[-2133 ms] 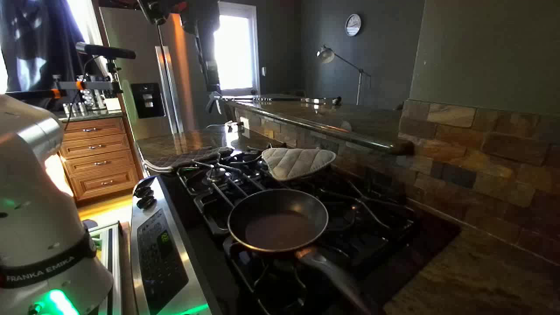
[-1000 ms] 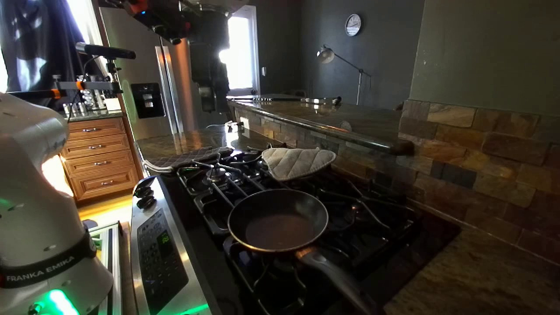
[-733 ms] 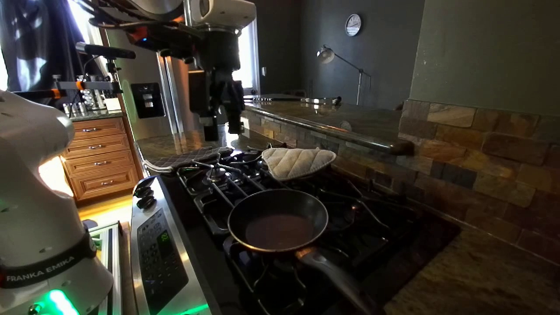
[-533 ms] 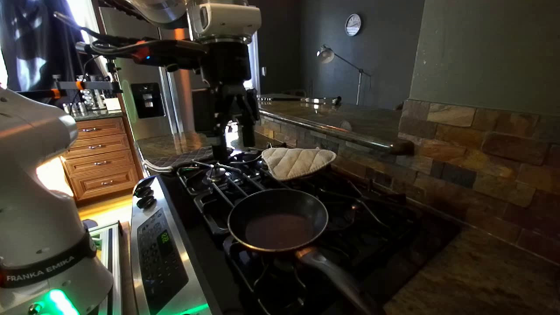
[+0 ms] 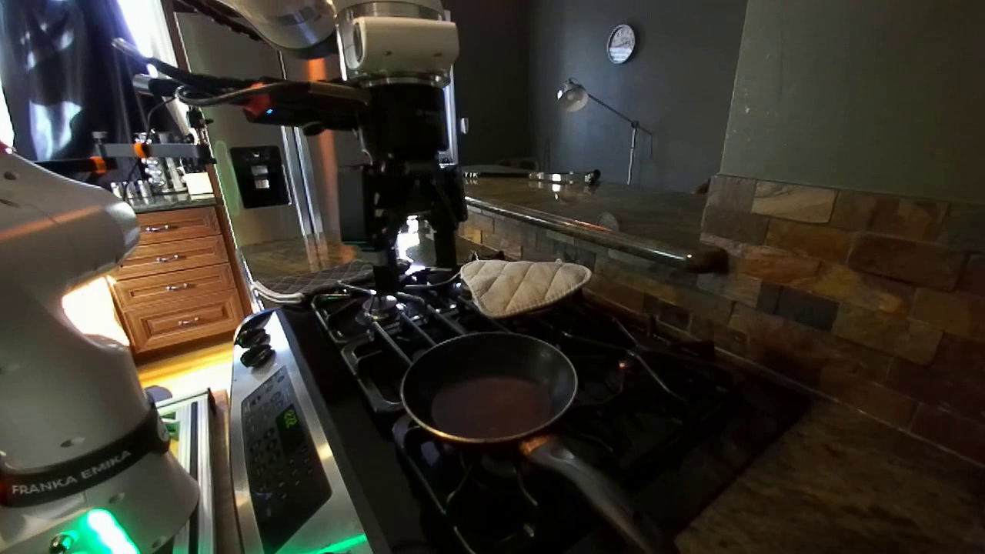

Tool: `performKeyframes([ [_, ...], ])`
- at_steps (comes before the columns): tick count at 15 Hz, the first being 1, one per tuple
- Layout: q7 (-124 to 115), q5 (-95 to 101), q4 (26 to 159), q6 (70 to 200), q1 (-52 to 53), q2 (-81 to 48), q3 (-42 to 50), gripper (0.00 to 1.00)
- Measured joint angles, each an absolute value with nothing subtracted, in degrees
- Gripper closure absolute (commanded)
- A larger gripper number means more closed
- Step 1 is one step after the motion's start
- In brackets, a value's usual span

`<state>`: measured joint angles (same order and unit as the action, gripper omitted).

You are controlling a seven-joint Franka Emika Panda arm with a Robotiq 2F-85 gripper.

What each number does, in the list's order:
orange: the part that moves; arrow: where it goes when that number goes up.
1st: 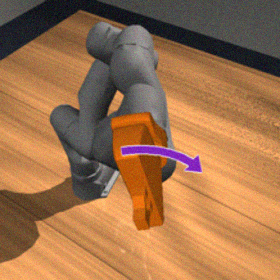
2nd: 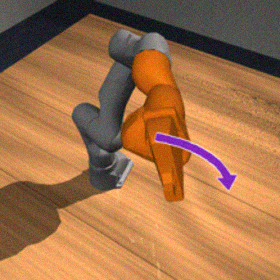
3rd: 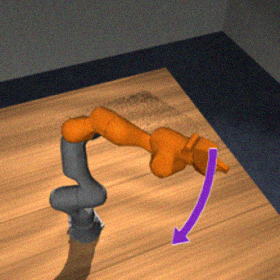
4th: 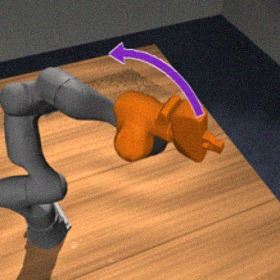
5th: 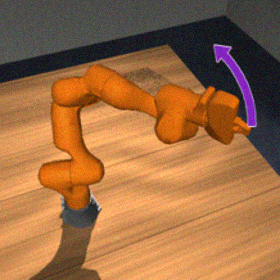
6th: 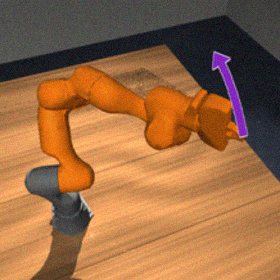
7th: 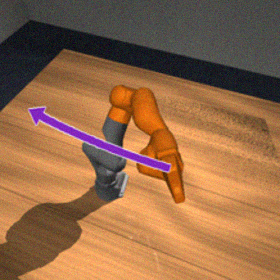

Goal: Move the pan to the left then put the glass lid on the pan.

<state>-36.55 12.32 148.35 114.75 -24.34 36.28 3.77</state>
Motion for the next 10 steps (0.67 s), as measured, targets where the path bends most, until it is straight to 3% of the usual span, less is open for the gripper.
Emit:
performKeyframes([
  [10,-47.3,9.4,147.0,128.6,-27.2,22.5,10.1,0.0],
])
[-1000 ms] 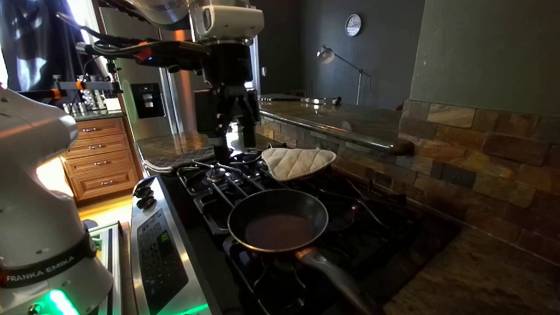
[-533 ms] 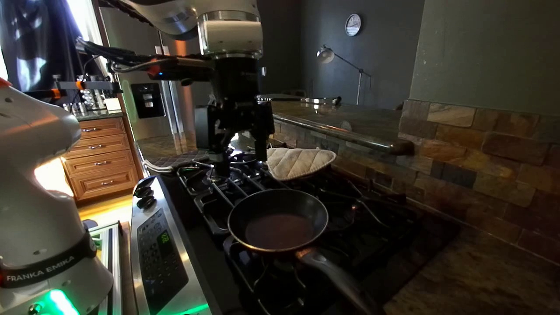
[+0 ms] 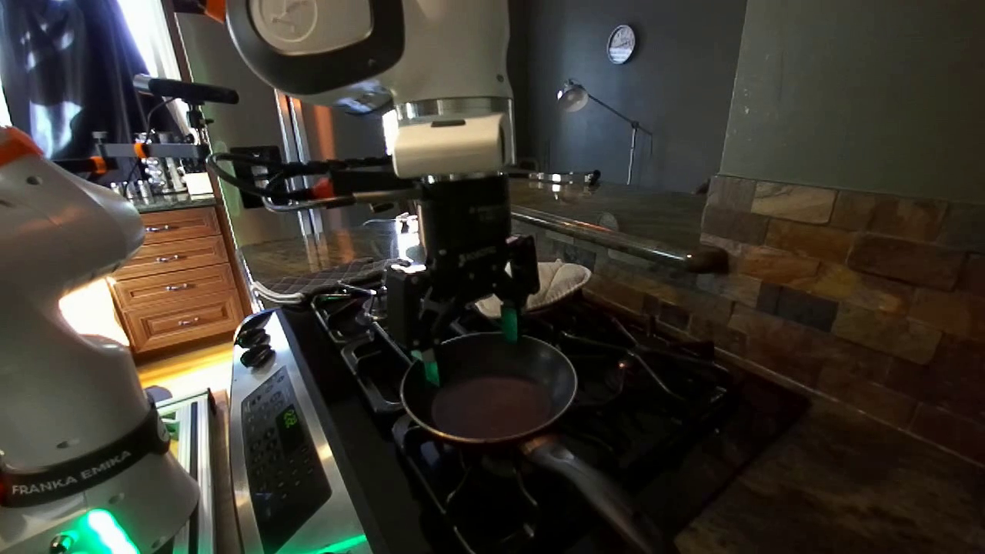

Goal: Move the pan to the left then put the glass lid on the pan.

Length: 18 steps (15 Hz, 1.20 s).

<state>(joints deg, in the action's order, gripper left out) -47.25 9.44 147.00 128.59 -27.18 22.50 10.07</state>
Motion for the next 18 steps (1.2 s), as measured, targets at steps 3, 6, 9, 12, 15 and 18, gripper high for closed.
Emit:
performKeyframes([
  [3,-47.2,7.8,145.0,129.1,-27.1,18.2,11.4,0.0],
  [6,-47.2,7.2,142.6,130.1,-27.1,14.2,12.4,0.0],
  [9,-47.2,7.0,140.5,131.9,-26.9,10.7,13.4,0.0],
  [12,-47.3,6.9,138.7,133.3,-26.6,7.9,14.2,0.0],
  [15,-47.3,6.4,137.6,133.7,-26.1,5.7,15.1,0.0],
  [18,-47.3,5.7,137.0,133.7,-25.8,4.1,15.8,0.0],
])
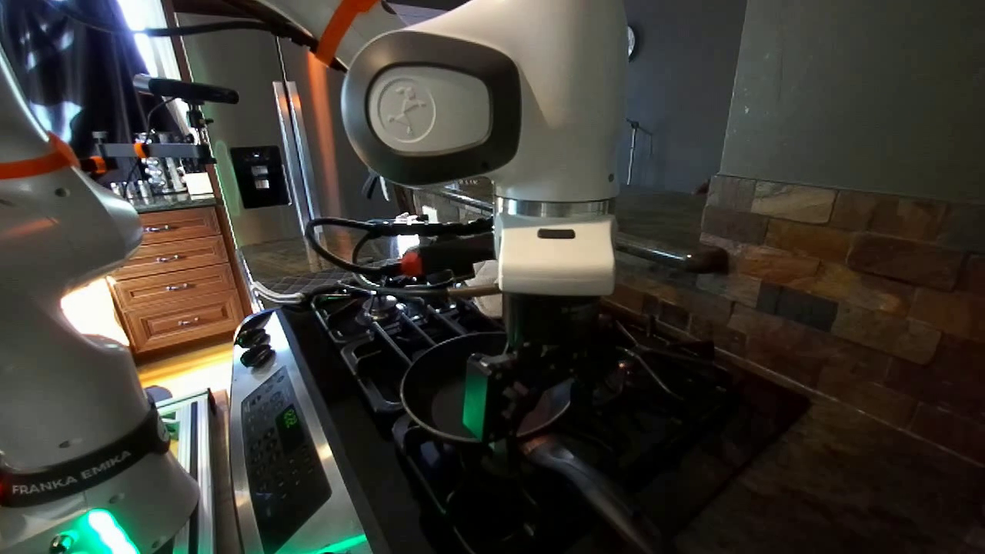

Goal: Move the pan to the left then put the glass lid on the pan.

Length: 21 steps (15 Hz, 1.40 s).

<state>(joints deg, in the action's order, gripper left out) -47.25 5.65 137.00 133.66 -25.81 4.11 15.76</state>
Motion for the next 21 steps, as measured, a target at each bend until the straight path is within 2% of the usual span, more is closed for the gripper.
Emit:
performKeyframes([
  [8,-47.2,1.1,136.4,133.7,-24.5,1.0,17.3,0.0],
  [13,-47.2,-0.9,136.1,133.7,-23.6,-0.3,17.6,0.32],
  [15,-47.2,-1.3,135.9,133.7,-23.4,-0.7,17.7,0.37],
  [17,-47.2,-1.6,135.5,133.7,-23.2,-1.0,17.8,0.31],
  [19,-47.2,-1.8,135.2,133.7,-23.2,-1.3,17.8,0.3],
  [20,-47.2,-1.8,135.1,133.7,-23.1,-1.4,17.8,0.34],
  [21,-47.2,-1.8,135.0,133.7,-23.1,-1.5,17.8,0.31],
])
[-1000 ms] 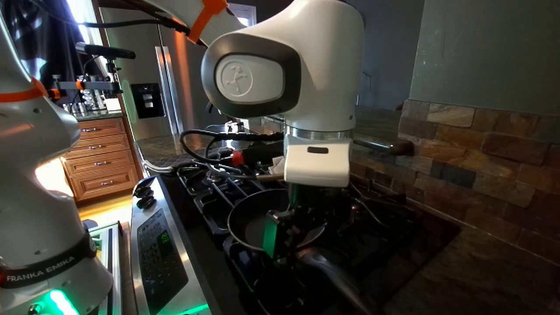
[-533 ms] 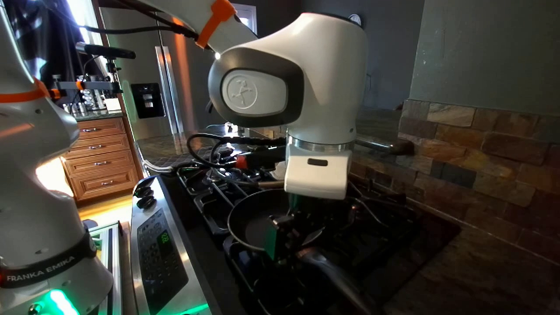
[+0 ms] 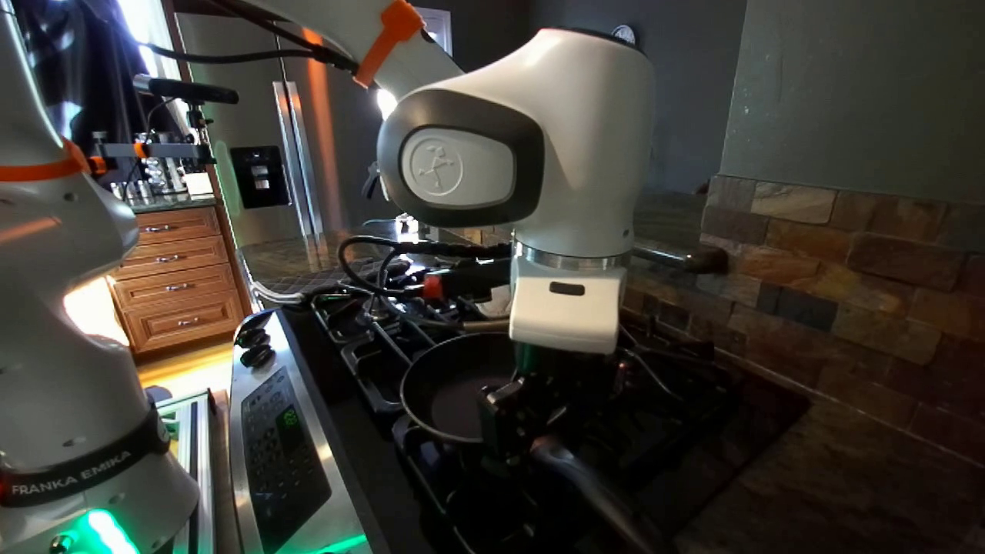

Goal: Move the pan to the left then put the glass lid on the pan.

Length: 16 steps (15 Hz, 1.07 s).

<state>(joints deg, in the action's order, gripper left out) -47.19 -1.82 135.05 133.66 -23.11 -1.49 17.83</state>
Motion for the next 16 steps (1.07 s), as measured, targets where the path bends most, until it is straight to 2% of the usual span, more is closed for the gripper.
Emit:
performKeyframes([
  [1,-47.2,-1.8,135.0,133.7,-23.1,-1.6,17.8,0.3],
  [2,-47.2,-1.8,134.9,133.7,-23.0,-1.7,17.8,0.36],
  [3,-47.2,-1.9,134.9,133.7,-23.0,-1.8,17.8,0.49],
  [6,-47.2,-1.9,134.9,133.7,-22.6,-1.9,17.8,0.71],
  [7,-47.2,-1.9,134.9,133.7,-22.5,-1.9,17.8,0.74],
  [16,-46.8,-1.9,134.9,133.7,-22.1,-1.9,17.9,0.77],
])
